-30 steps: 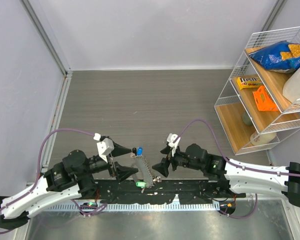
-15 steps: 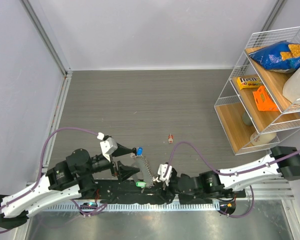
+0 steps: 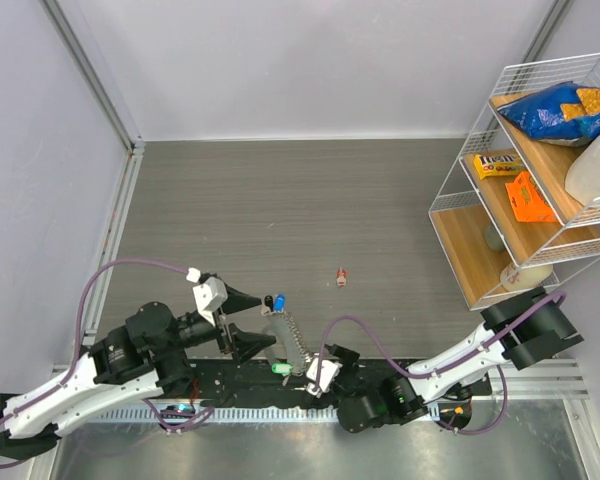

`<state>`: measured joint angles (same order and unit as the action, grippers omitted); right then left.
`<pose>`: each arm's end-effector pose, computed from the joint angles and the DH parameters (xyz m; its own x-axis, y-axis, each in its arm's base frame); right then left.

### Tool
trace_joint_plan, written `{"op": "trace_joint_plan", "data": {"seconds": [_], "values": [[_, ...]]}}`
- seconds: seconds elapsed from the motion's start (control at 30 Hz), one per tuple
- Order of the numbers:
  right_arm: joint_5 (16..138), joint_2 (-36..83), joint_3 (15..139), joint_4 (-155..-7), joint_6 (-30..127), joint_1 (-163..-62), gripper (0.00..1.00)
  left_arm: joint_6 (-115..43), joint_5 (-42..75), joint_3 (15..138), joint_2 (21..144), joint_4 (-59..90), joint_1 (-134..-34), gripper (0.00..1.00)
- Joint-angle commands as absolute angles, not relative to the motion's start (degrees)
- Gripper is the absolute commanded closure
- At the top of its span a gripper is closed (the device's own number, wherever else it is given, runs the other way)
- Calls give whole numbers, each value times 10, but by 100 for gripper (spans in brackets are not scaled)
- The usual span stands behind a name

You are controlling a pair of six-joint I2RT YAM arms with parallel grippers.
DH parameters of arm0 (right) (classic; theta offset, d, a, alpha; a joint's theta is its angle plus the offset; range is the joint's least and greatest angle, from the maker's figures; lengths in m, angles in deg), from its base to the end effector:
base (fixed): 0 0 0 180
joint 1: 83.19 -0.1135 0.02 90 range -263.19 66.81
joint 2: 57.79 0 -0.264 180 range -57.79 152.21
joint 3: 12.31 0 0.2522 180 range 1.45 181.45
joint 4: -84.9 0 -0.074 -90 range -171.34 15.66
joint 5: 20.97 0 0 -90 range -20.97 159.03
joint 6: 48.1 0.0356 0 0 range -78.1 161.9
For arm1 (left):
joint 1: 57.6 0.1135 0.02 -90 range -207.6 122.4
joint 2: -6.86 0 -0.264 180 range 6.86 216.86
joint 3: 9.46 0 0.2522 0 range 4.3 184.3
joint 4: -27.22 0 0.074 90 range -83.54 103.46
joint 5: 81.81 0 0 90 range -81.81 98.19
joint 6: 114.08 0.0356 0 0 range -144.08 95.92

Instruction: Put the keys on the keyring

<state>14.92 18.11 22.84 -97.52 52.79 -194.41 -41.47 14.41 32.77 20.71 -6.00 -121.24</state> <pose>-0.0532 0.2166 0.1461 0.0737 -0.4959 -0.8652 -0.8049 0.4826 -0.3452 0.0385 -0.0864 0.2873 -0.3163 -0.0309 -0.9482 0.8846 0.3515 -0.3065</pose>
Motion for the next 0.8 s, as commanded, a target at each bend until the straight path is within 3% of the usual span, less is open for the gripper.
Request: {"op": "trace_joint_plan", "data": {"seconds": [0.0,0.4,0.77], "values": [[66,183,218,-1032,534,-1948,17,-414,138,318,188,-24,-1213,1],[100,224,235,-997,600,-1981,22,-413,140,319,186,-20,-1213,0],[85,291,225,-1103,577,-1984,23,-414,142,319,193,-19,-1212,0]]}}
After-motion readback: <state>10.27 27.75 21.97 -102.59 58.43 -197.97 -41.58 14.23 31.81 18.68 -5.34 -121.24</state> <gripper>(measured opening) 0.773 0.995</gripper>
